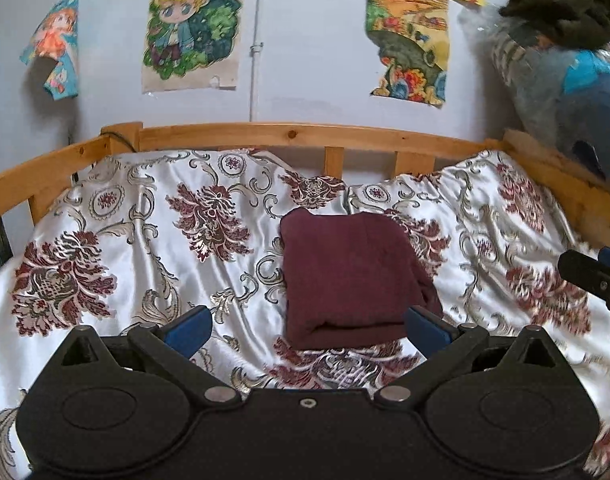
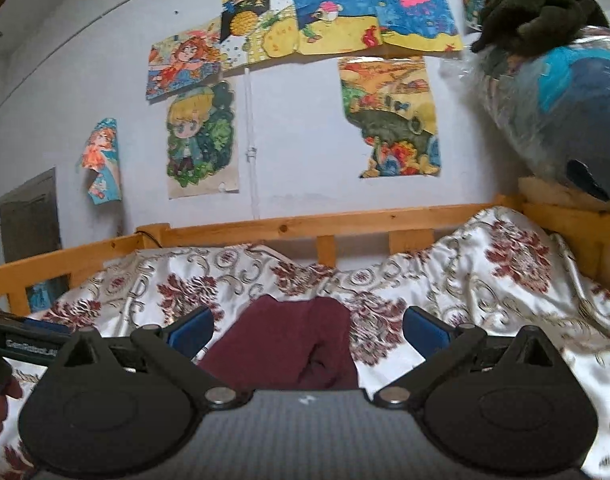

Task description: Fold small clothes

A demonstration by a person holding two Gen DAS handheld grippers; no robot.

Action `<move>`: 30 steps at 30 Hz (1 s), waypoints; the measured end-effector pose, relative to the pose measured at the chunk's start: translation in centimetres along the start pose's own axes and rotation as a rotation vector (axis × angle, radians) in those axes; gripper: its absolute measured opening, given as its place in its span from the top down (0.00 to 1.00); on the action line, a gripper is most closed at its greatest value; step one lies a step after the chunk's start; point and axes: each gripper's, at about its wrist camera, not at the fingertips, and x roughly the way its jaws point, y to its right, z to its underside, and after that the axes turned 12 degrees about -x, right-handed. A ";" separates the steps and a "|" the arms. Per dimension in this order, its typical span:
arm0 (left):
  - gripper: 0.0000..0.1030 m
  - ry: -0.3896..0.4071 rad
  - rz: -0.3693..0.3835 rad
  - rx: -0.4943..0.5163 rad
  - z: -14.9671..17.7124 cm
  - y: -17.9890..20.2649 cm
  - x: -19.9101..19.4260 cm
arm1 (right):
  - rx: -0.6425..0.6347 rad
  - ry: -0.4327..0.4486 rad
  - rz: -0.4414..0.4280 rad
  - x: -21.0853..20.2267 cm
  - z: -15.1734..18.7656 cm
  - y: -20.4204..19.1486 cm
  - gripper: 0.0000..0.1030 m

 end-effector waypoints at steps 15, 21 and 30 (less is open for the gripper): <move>0.01 -0.083 -0.037 -0.013 1.6 -0.3 1.2 | 0.031 -0.136 -0.050 2.4 3.2 -0.6 0.00; 0.01 -0.079 -0.041 -0.010 1.6 -0.2 1.0 | 0.047 -0.138 -0.038 2.3 3.2 -0.2 0.00; 0.01 -0.066 -0.047 -0.016 1.4 -0.3 0.8 | 0.049 -0.137 -0.036 2.2 3.2 -0.2 0.00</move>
